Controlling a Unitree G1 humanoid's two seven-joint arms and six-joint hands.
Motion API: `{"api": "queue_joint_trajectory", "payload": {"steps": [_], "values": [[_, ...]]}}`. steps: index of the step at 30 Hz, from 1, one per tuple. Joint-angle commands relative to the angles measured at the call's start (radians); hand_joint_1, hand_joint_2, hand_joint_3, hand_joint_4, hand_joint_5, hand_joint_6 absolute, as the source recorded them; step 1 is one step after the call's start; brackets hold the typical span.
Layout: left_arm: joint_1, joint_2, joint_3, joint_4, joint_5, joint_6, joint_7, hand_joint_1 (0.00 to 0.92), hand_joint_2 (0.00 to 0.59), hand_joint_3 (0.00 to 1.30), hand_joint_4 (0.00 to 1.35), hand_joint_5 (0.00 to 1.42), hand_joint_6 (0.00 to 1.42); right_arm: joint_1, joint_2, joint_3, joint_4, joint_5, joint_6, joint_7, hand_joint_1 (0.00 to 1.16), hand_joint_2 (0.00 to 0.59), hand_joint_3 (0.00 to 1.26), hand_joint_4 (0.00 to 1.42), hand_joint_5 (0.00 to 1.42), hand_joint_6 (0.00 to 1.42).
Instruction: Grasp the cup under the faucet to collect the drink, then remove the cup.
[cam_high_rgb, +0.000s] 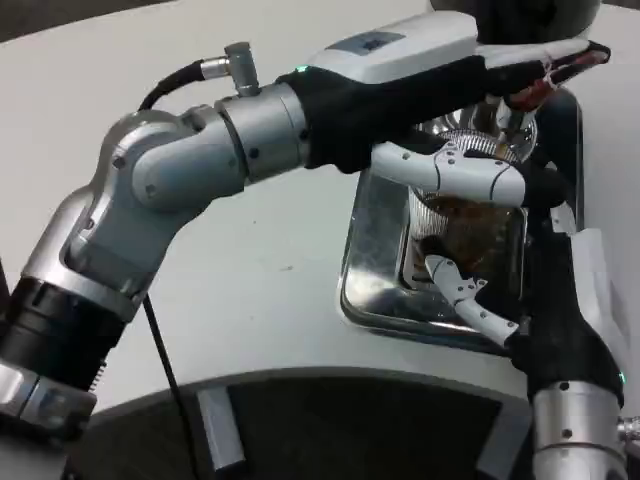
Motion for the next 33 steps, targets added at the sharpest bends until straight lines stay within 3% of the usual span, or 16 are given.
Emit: {"api": "queue_joint_trajectory", "payload": {"steps": [1, 15, 33], "values": [[0.018, 0.001, -0.056, 0.037, 0.075, 0.006, -0.028, 0.000, 0.112, 0.08, 0.00, 0.00, 0.13, 0.000, 0.052, 0.003, 0.009, 0.017, 0.014, -0.020, 0.69, 0.271, 0.00, 0.00, 0.00, 0.00], [-0.013, -0.010, -0.072, 0.082, 0.097, -0.016, 0.004, 0.000, 0.108, 0.07, 0.00, 0.00, 0.12, -0.009, 0.044, 0.002, 0.003, 0.034, 0.027, -0.024, 0.69, 0.271, 0.00, 0.00, 0.00, 0.00], [-0.030, -0.011, -0.069, 0.127, 0.095, -0.030, 0.013, 0.000, 0.107, 0.07, 0.00, 0.00, 0.12, -0.027, 0.060, 0.009, 0.022, 0.047, 0.038, -0.043, 0.69, 0.270, 0.00, 0.00, 0.00, 0.00]]}}
